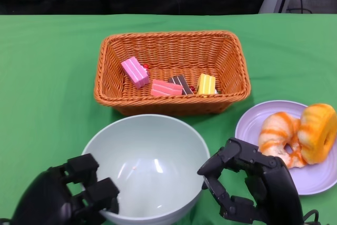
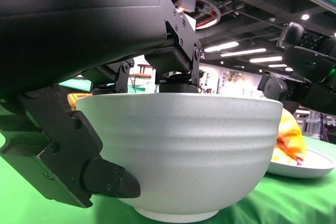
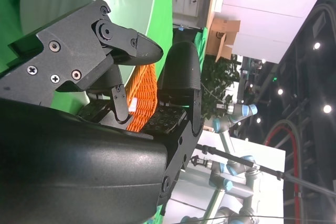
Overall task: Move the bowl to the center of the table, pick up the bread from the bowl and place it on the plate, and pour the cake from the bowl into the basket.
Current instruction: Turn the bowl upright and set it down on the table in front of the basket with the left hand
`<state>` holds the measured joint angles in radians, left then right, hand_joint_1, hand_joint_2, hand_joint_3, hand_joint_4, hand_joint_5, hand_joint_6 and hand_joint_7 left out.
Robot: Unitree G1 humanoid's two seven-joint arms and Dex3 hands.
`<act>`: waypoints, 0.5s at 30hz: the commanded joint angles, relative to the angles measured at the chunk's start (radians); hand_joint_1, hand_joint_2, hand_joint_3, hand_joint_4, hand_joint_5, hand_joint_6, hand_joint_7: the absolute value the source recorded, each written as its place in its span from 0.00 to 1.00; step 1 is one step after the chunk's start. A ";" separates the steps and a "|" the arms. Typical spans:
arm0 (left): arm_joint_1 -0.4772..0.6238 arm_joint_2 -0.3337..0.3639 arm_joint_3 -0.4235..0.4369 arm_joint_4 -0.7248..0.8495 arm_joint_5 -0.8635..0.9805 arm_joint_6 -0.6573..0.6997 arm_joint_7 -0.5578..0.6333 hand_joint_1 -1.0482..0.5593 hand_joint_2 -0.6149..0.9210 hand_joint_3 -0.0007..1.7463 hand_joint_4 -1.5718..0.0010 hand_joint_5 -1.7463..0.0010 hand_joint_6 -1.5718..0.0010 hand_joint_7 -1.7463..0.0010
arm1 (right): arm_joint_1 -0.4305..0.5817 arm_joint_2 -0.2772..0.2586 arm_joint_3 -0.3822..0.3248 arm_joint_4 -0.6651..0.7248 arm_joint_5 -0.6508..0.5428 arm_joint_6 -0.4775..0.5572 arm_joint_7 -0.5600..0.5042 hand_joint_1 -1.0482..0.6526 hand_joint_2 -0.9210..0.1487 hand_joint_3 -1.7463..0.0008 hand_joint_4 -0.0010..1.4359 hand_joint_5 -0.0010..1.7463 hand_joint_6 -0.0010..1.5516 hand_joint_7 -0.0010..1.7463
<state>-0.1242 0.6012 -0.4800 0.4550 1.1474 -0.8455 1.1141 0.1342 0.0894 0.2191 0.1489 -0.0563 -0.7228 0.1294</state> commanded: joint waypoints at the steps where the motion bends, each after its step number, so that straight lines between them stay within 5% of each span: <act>1: -0.027 -0.014 -0.010 -0.001 -0.020 0.013 -0.020 0.67 0.72 0.47 0.56 0.00 0.61 0.01 | 0.016 0.003 0.000 -0.023 0.002 -0.002 -0.018 0.50 0.37 0.48 0.57 0.79 0.51 0.66; 7: -0.028 -0.035 -0.017 -0.012 -0.032 0.041 -0.052 0.66 0.69 0.49 0.56 0.00 0.62 0.01 | 0.028 -0.005 0.002 -0.049 0.002 0.022 -0.020 0.50 0.38 0.46 0.57 0.80 0.52 0.66; 15: -0.048 -0.054 -0.060 0.031 0.024 0.133 -0.038 0.62 0.85 0.17 0.58 0.00 0.59 0.07 | 0.036 -0.029 -0.004 -0.078 0.014 0.052 -0.003 0.49 0.39 0.44 0.55 0.80 0.50 0.68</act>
<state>-0.1571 0.5396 -0.5295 0.4674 1.1590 -0.7303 1.0675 0.1634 0.0744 0.2198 0.0915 -0.0562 -0.6790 0.1247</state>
